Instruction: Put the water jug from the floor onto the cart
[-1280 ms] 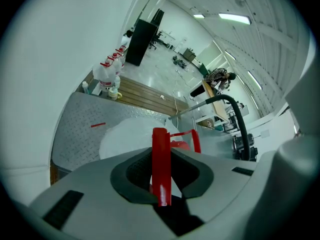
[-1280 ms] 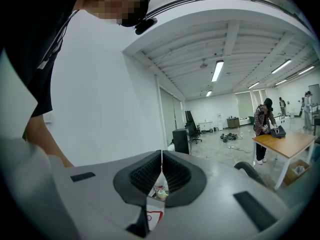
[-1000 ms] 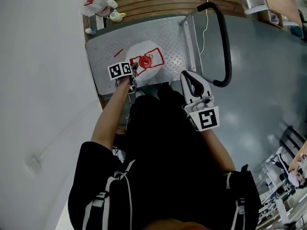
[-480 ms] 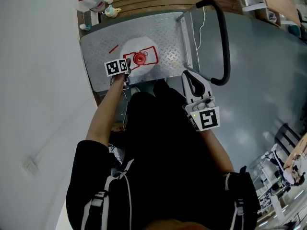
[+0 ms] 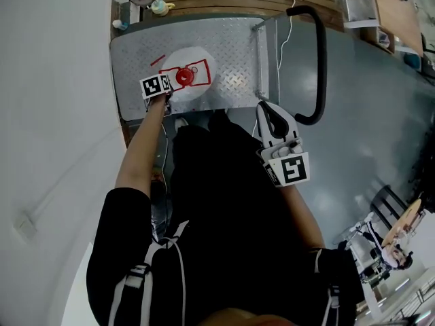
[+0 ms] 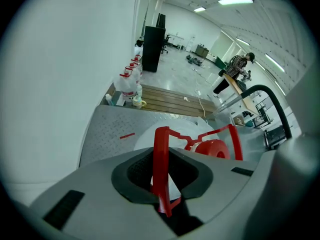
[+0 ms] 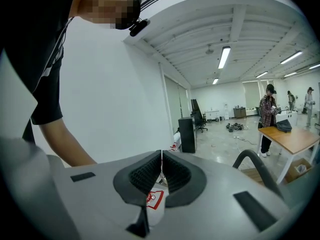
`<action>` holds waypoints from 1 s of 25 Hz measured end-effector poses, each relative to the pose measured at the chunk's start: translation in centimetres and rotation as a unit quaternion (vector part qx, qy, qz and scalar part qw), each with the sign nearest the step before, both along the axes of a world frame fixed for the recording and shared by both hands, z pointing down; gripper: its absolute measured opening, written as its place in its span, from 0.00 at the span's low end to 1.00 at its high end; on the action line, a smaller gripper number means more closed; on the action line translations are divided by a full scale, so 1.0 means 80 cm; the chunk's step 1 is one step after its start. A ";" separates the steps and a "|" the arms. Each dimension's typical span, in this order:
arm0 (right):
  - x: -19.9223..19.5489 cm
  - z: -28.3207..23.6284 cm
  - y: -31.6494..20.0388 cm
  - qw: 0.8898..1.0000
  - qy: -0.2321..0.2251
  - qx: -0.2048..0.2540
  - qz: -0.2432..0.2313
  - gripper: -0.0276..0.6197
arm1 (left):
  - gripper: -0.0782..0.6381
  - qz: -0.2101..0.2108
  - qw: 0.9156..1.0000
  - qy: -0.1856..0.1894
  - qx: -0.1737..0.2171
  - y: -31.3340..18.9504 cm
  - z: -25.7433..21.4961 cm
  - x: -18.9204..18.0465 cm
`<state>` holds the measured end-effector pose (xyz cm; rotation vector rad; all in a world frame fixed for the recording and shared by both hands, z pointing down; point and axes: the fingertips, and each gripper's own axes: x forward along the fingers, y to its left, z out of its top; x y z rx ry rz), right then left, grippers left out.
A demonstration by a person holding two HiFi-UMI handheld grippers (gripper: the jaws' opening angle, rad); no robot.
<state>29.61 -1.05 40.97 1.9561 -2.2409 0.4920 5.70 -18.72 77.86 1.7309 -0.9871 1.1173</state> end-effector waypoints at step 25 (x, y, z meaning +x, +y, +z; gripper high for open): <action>-0.007 -0.015 0.026 0.999 0.043 0.015 0.017 0.07 | 0.28 0.011 0.993 -0.001 0.114 -0.004 -0.035 -0.044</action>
